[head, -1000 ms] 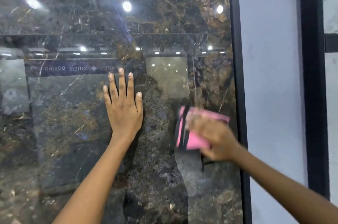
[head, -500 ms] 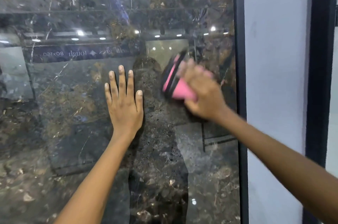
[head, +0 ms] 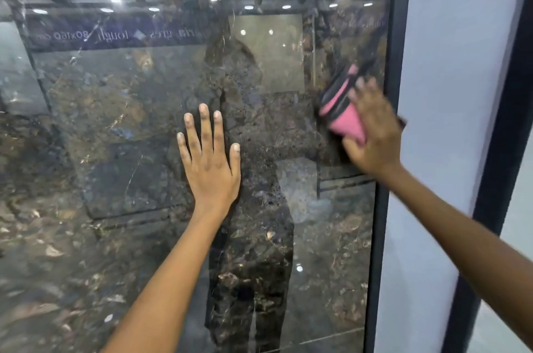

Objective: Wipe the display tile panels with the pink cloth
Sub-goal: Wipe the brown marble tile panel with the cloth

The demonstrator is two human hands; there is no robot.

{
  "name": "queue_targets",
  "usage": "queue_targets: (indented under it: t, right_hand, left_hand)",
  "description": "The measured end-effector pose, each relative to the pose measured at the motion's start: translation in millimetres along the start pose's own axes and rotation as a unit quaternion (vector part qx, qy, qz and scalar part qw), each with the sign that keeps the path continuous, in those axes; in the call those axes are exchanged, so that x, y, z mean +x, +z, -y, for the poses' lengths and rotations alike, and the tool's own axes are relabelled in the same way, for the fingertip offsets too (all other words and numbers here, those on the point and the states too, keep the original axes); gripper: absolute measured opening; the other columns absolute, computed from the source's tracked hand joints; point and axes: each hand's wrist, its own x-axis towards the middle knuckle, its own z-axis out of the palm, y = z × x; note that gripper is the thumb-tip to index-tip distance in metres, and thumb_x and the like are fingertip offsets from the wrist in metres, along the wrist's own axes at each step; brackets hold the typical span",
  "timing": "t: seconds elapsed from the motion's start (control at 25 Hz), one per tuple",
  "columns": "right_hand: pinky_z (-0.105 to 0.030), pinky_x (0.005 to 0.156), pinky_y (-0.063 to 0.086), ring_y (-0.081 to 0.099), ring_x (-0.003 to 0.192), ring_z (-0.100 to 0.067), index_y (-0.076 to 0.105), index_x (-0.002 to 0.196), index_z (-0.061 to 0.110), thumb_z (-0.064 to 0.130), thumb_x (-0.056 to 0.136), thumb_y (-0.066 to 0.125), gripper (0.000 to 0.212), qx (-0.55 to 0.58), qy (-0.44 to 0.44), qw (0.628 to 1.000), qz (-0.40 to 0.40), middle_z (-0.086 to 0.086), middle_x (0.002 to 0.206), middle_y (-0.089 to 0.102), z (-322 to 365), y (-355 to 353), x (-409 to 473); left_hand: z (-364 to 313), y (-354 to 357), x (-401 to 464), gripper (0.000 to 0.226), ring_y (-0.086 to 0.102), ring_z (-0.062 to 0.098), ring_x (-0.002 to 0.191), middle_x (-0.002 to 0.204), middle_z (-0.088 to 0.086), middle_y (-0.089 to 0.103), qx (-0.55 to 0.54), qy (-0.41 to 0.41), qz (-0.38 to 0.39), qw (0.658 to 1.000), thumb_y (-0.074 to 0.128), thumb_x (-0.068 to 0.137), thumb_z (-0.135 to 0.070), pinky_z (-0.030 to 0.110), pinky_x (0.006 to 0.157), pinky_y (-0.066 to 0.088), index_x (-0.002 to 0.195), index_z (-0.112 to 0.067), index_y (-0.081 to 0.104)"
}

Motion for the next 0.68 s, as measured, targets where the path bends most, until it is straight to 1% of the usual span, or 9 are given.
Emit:
queue_targets:
  t: [0.08,0.16,0.24,0.36,0.48,0.52,0.56,0.6,0.68]
  right_hand:
    - [-0.047,0.114,0.029,0.026,0.145,-0.03,0.034,0.147,0.007,0.016,0.079,0.054,0.072,0.006,-0.111,0.988,0.104,-0.01,0.158,0.025,27.3,8.7,-96.9]
    - [-0.044,0.116,0.026,0.021,0.147,-0.025,0.018,0.154,0.012,0.015,0.085,0.05,0.076,-0.001,-0.272,0.93,0.246,-0.004,0.162,0.014,46.6,0.9,-174.9]
    - [-0.044,0.113,0.032,0.032,0.14,-0.026,0.015,0.154,0.01,0.015,0.091,0.045,0.07,0.013,-0.335,0.903,0.269,-0.008,0.156,0.027,41.2,-7.3,-179.1]
    - [-0.051,0.104,0.041,0.04,0.132,-0.034,0.039,0.142,0.001,0.018,0.085,0.052,0.061,-0.009,-0.127,0.988,0.088,-0.02,0.142,0.046,25.0,-8.3,-69.8]
    - [-0.041,0.107,0.039,0.045,0.126,-0.033,0.046,0.137,-0.005,0.008,0.074,0.058,0.066,0.038,0.017,0.999,0.005,-0.019,0.145,0.043,44.5,8.8,7.0]
    - [-0.026,0.089,0.038,0.053,0.109,-0.028,0.045,0.137,-0.002,0.004,0.073,0.058,0.066,0.066,-0.017,0.998,0.017,-0.014,0.142,0.046,64.6,18.9,-5.3]
    - [-0.035,0.061,0.039,0.053,0.094,-0.02,0.043,0.138,0.002,0.001,0.072,0.058,0.067,0.093,-0.087,0.99,0.063,-0.009,0.137,0.048,86.4,29.5,-36.8]
    - [-0.031,0.082,0.054,0.054,0.094,-0.017,0.039,0.14,0.007,0.0,0.073,0.062,0.071,0.103,-0.173,0.97,0.137,-0.006,0.138,0.047,103.0,38.5,-82.7]
    - [-0.036,0.114,0.03,0.045,0.13,-0.018,0.028,0.147,0.014,0.005,0.074,0.071,0.085,0.068,-0.339,0.891,0.293,-0.002,0.151,0.037,117.2,37.8,-179.4]
  left_hand:
    - [1.0,1.0,-2.2,0.06,0.008,0.036,0.148,0.162,0.014,0.016,0.003,0.005,0.001,1.0,0.03,0.105,-0.038,0.046,0.121,-0.001,0.156,-0.011,0.014]
    - [1.6,1.3,-1.3,0.059,0.01,0.037,0.148,0.161,0.015,0.017,0.006,0.005,0.001,1.0,0.028,0.105,-0.038,0.046,0.12,-0.001,0.156,-0.01,0.014]
    - [0.0,1.2,-4.0,0.059,0.01,0.038,0.148,0.161,0.016,0.017,0.004,0.002,0.0,1.0,0.028,0.105,-0.037,0.046,0.12,-0.002,0.156,-0.01,0.014]
    - [-2.4,3.2,-5.0,0.059,0.01,0.037,0.148,0.161,0.016,0.018,0.014,-0.005,-0.004,1.0,0.03,0.105,-0.036,0.045,0.121,-0.003,0.156,-0.009,0.016]
    - [-3.2,2.8,-4.9,0.058,0.011,0.038,0.147,0.16,0.017,0.02,0.005,-0.007,0.002,1.0,0.03,0.105,-0.036,0.045,0.121,-0.002,0.155,-0.008,0.018]
    - [-2.5,2.4,-4.7,0.058,0.011,0.038,0.147,0.16,0.017,0.02,0.0,-0.002,0.007,1.0,0.03,0.105,-0.036,0.045,0.121,-0.002,0.155,-0.008,0.019]
    - [-1.0,1.8,-5.1,0.058,0.011,0.038,0.147,0.16,0.018,0.02,-0.004,0.006,0.011,1.0,0.03,0.105,-0.036,0.045,0.121,-0.003,0.155,-0.008,0.019]
    - [1.3,0.7,-7.4,0.058,0.01,0.039,0.147,0.16,0.018,0.019,-0.012,0.015,0.018,1.0,0.032,0.104,-0.036,0.046,0.12,-0.003,0.155,-0.009,0.019]
    - [7.4,-1.4,-26.3,0.058,0.007,0.037,0.149,0.161,0.016,0.017,-0.03,0.034,0.036,0.998,0.033,0.104,-0.035,0.047,0.121,-0.003,0.155,-0.011,0.019]
